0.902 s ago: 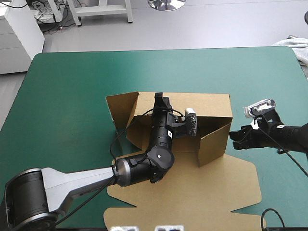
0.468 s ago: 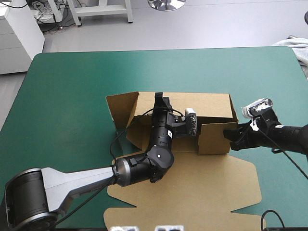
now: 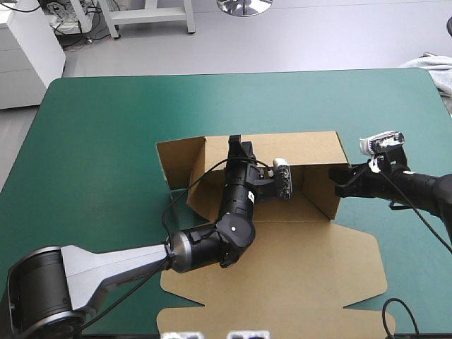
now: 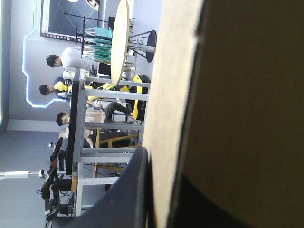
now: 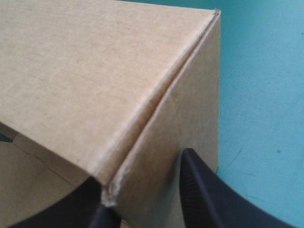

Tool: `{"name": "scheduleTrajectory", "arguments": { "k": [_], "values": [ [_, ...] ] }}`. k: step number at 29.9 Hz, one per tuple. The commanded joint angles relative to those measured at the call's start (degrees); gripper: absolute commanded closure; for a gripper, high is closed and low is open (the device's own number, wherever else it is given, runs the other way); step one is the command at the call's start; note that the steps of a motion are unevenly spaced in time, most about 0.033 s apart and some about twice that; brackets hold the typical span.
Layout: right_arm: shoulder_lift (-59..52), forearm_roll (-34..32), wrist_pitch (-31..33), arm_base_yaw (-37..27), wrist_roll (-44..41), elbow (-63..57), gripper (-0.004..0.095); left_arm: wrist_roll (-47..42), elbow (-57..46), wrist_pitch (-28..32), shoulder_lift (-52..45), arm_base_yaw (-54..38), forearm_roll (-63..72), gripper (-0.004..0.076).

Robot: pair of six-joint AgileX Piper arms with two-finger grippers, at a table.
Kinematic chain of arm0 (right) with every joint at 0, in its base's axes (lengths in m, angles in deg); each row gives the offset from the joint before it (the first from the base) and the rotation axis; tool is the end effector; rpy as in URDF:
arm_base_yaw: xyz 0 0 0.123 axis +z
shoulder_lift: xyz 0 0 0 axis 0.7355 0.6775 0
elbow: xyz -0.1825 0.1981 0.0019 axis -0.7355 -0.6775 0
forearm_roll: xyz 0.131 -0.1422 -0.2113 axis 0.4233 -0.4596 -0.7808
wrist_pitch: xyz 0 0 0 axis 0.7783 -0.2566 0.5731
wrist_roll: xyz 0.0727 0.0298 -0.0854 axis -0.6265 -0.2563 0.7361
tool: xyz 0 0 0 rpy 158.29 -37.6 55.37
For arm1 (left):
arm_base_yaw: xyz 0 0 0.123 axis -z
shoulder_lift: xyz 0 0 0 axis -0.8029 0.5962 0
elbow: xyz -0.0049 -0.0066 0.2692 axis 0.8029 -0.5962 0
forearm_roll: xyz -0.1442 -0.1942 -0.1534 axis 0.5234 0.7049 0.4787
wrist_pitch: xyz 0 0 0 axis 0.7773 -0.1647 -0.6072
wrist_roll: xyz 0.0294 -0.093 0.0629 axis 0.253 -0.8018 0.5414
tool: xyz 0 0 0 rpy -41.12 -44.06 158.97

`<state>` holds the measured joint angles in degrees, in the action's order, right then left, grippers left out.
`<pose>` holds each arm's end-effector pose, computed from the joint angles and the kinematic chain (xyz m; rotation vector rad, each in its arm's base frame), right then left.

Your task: Fold the box

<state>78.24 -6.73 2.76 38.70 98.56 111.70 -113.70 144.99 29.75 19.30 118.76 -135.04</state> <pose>0.2954 0.0287 0.2526 -0.4662 2.1700 0.5609 0.2540 -0.3396 0.2425 1.3553 1.3475 0.7876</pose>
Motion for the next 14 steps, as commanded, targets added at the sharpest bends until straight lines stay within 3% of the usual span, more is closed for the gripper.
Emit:
{"name": "scheduleTrajectory", "arguments": {
  "k": [1,3,14],
  "values": [
    [1.2,3.1,-2.2,-0.2,-0.1,1.3,0.0818,-2.1,1.3,2.3,-2.0,0.2,0.1,0.0734],
    [2.3,3.4,-1.4,-0.2,-0.1,1.3,0.0923,-2.1,1.3,2.3,-2.0,0.2,-0.1,0.0734],
    [3.6,1.0,1.9,-0.2,-0.1,1.3,0.0907,-2.1,1.3,2.1,-2.0,0.2,-0.8,0.0734]
  ]
}}
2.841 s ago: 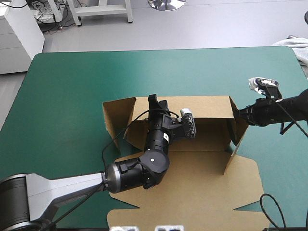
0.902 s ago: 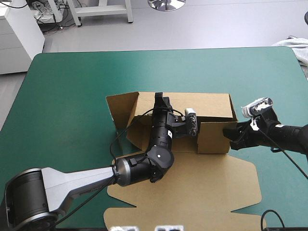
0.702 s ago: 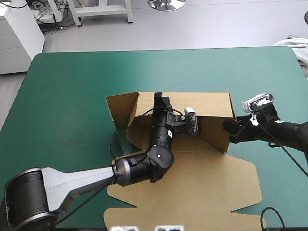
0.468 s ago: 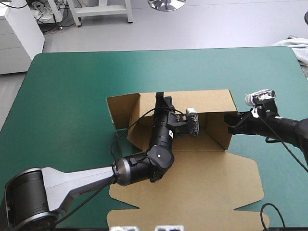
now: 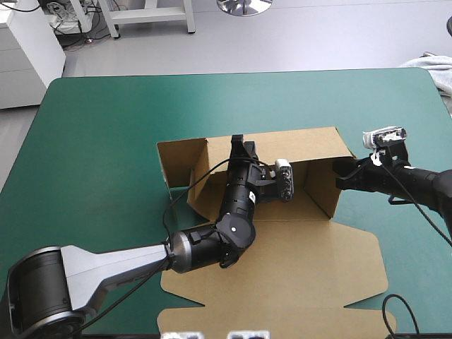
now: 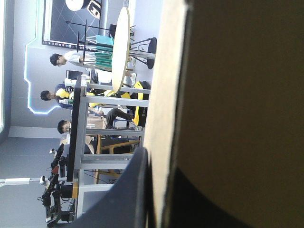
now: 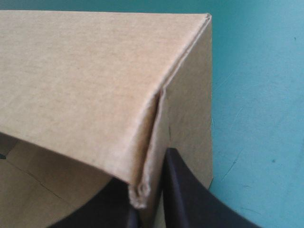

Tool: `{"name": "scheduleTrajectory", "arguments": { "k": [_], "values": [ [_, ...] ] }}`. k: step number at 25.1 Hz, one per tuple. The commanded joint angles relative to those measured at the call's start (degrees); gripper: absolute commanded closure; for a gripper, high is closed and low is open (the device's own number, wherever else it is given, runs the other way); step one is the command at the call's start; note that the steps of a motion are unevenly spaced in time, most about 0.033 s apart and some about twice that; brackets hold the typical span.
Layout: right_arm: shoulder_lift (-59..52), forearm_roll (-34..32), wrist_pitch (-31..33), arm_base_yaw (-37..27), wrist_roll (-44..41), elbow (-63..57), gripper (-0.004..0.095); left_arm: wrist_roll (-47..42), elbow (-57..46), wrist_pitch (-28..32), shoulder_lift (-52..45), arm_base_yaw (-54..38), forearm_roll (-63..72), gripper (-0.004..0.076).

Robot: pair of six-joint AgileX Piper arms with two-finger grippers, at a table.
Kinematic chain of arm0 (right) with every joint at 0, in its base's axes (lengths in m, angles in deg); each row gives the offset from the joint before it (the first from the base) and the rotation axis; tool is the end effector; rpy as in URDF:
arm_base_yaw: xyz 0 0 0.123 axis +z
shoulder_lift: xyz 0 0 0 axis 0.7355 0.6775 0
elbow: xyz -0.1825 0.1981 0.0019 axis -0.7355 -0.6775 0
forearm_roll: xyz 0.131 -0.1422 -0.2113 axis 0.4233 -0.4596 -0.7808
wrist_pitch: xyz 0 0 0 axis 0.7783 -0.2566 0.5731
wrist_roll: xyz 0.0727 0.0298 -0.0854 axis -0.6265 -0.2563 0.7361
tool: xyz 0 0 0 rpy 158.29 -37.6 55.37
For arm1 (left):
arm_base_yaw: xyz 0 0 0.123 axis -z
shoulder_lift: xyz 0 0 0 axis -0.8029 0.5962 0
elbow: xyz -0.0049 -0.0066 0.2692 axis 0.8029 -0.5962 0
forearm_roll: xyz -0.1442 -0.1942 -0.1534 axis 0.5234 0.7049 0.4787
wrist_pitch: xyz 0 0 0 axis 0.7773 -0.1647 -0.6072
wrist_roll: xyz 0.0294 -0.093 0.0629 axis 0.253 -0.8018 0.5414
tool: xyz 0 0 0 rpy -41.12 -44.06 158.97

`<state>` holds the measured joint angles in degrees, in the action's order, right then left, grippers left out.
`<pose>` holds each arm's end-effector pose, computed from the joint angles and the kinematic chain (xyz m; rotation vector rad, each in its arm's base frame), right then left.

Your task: Fold the box

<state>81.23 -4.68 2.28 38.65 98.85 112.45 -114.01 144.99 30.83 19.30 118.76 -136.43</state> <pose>0.3054 0.0278 0.2443 -0.4245 2.1850 0.5963 0.2537 -0.3424 0.2436 1.3651 1.3184 0.7774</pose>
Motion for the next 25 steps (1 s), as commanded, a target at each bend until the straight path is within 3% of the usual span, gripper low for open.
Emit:
{"name": "scheduleTrajectory", "arguments": {
  "k": [1,8,12,16,17,19,25],
  "values": [
    [0.6,-2.0,2.7,-0.2,-0.4,0.5,0.0907,-1.7,1.3,1.0,-2.0,0.2,0.2,0.0734],
    [0.6,-6.5,2.9,-0.2,-0.7,0.5,0.0907,-2.1,1.3,1.1,-2.0,0.2,-4.9,0.0722],
    [0.6,-7.1,2.9,-0.2,-0.5,0.5,0.0907,-3.7,1.3,1.3,-2.0,-0.6,-5.4,0.0668],
    [0.5,-9.6,2.8,-0.2,-0.5,0.5,0.0907,-3.7,1.3,1.6,-2.0,-3.2,-5.8,0.0482],
    [0.5,-9.6,2.0,-0.2,-0.5,0.5,0.0906,-3.7,1.3,2.1,-2.0,-4.0,-6.0,0.0393],
    [0.5,-9.6,1.3,-0.2,-0.5,0.5,0.0906,-3.8,1.3,1.8,-2.0,-4.0,-6.9,0.0321],
    [0.5,-9.6,0.2,-0.2,-0.9,0.5,0.0907,-8.4,1.8,-1.6,-2.1,-1.5,-9.0,0.0312]
  ]
}}
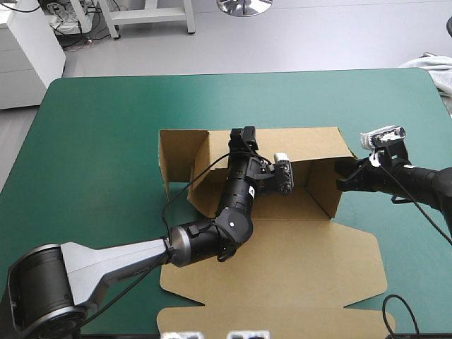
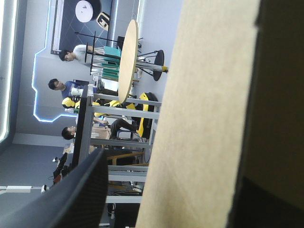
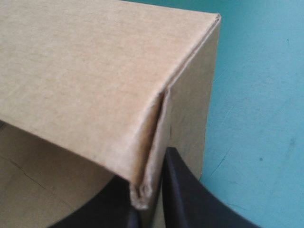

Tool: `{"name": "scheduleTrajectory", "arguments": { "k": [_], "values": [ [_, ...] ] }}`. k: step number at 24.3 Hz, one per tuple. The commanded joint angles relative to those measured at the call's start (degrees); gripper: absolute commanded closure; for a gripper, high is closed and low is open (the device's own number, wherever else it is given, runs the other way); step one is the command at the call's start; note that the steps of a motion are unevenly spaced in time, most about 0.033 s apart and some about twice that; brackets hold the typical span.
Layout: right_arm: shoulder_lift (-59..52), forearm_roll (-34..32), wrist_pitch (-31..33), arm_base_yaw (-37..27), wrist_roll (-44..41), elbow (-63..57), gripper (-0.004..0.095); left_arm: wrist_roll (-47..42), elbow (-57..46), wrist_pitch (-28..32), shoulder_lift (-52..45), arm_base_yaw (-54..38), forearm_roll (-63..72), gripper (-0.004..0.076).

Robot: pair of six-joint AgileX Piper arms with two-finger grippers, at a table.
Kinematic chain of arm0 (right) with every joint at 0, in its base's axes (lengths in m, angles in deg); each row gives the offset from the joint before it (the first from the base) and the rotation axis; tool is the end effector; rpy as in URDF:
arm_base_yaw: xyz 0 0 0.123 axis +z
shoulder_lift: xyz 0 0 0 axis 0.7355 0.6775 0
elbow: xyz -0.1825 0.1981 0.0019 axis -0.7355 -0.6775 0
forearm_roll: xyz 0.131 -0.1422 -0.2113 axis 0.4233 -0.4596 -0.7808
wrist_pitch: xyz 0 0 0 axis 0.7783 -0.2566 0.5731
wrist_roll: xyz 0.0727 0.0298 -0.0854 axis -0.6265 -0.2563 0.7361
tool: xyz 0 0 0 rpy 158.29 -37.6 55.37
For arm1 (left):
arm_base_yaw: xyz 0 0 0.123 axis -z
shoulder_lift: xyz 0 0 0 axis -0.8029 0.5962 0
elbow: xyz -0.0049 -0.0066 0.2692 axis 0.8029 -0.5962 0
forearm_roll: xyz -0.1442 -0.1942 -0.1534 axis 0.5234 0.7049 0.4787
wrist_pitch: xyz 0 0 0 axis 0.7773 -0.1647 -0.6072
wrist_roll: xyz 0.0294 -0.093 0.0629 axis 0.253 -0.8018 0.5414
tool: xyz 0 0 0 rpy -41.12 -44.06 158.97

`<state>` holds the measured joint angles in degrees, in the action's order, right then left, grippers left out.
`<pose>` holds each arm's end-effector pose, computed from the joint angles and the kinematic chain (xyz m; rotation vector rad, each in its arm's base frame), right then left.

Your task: Fold the box

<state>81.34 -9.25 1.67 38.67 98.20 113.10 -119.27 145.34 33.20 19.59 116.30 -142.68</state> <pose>0.3057 0.0237 0.2423 -0.4758 2.2136 0.5260 0.2683 -0.3407 0.2502 1.3121 1.2758 0.7548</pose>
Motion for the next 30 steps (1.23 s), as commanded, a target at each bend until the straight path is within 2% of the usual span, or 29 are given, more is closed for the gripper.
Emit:
{"name": "scheduleTrajectory", "arguments": {
  "k": [1,12,18,22,25,27,28,30],
  "values": [
    [0.4,-5.0,0.6,-0.2,-0.3,-0.1,0.0907,-3.1,1.5,-4.1,-2.4,1.3,-2.8,0.0313],
    [0.4,-5.5,1.5,-0.1,-3.6,3.3,0.0907,-3.2,1.6,-6.5,-3.5,9.0,-2.8,0.0316],
    [0.7,-12.3,1.3,-0.1,-9.4,5.6,0.0907,-4.2,2.6,-7.1,-8.2,12.9,-2.8,0.0316],
    [0.7,-13.2,1.1,-0.1,-10.3,5.6,0.0907,-4.4,2.6,-7.6,-11.3,17.2,-2.7,0.0316],
    [0.7,-13.2,1.5,-0.1,-10.7,5.6,0.0907,-8.7,2.6,-7.9,-13.3,20.5,-2.7,0.0384],
    [0.7,-13.2,1.5,-0.1,-10.9,5.6,0.0907,-15.5,2.6,-7.3,-13.8,20.7,-2.4,0.0455],
    [0.6,-13.0,1.8,-0.1,-11.9,5.6,0.0907,-21.2,2.6,-6.9,-13.9,20.7,-2.2,0.0547],
    [0.6,-13.3,2.7,-0.1,-12.0,5.6,0.0907,-22.2,2.6,-6.9,-14.2,20.7,-2.5,0.0692]
  ]
}}
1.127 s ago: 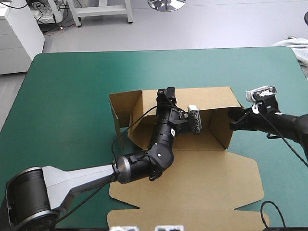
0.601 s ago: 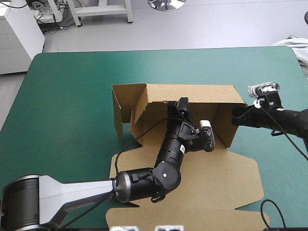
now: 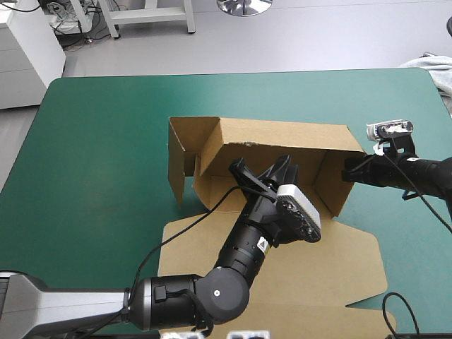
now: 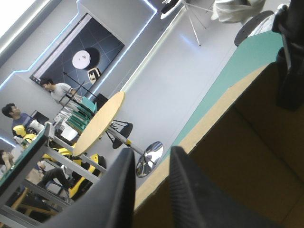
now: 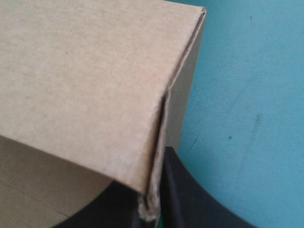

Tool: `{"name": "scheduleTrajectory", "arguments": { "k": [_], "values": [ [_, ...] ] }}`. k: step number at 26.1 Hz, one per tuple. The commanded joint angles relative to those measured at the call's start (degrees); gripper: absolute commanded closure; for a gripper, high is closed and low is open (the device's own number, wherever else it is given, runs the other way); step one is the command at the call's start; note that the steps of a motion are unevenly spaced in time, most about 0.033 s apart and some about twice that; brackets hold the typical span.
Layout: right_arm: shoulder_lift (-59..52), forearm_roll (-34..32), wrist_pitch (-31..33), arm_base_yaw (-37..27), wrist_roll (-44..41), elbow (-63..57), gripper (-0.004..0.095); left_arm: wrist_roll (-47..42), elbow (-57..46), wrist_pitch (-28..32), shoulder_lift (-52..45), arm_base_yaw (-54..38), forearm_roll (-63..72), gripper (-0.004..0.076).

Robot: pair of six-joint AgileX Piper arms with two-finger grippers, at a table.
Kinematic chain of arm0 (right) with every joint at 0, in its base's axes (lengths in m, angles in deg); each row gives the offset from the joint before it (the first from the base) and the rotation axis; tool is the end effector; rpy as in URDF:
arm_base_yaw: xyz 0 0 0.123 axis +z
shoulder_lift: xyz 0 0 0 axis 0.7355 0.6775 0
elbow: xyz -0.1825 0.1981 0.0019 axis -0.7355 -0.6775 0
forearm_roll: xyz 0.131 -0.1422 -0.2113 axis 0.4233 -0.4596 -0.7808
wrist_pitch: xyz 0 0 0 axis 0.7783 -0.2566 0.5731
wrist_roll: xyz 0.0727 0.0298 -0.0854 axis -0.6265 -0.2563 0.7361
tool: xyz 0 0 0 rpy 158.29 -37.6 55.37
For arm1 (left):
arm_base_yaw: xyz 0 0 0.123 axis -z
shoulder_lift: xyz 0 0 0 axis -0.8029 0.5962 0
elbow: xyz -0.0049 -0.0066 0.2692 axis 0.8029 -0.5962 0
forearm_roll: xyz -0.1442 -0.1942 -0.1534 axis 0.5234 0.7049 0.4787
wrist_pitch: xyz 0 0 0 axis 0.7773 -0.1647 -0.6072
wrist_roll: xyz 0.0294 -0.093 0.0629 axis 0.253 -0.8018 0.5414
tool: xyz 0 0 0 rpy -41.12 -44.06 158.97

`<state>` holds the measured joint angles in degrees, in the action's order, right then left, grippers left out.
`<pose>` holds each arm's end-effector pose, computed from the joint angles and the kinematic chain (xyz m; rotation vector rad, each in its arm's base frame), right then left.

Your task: Fold the box

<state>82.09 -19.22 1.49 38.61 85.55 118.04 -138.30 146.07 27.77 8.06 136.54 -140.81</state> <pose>0.3149 0.0129 0.2569 -0.3847 2.2904 0.4542 0.1363 -0.3701 0.3374 1.0250 1.2574 0.2102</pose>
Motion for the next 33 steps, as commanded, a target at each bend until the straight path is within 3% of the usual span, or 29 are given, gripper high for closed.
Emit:
{"name": "scheduleTrajectory", "arguments": {
  "k": [1,6,8,10,19,27,33],
  "values": [
    [-0.1,-4.5,3.0,0.0,-0.3,0.6,0.0906,-3.2,1.9,-0.8,-3.1,0.5,-4.4,0.0729],
    [-0.2,-6.8,4.3,0.0,-3.0,0.6,0.0907,-2.8,2.9,2.5,-5.8,-3.6,-2.9,0.0730],
    [-0.2,-4.8,4.2,2.3,-4.5,0.8,0.0907,-2.8,5.1,7.4,-8.7,-9.0,1.6,0.0730],
    [-0.2,-5.9,3.4,4.8,-6.4,1.8,0.0906,-2.4,6.9,8.3,-9.9,-11.8,4.5,0.0730],
    [-0.1,-18.4,0.3,14.6,-22.6,10.8,0.0907,10.7,13.5,10.3,-17.1,-27.3,25.8,0.0730],
    [0.3,-18.1,5.0,19.4,-32.7,19.7,0.0907,21.6,13.5,10.3,-23.9,-48.0,43.2,0.0730],
    [4.9,-19.0,15.3,20.0,-36.7,26.6,0.0907,31.9,12.8,10.4,-25.0,-64.2,59.2,0.0730]
  ]
}}
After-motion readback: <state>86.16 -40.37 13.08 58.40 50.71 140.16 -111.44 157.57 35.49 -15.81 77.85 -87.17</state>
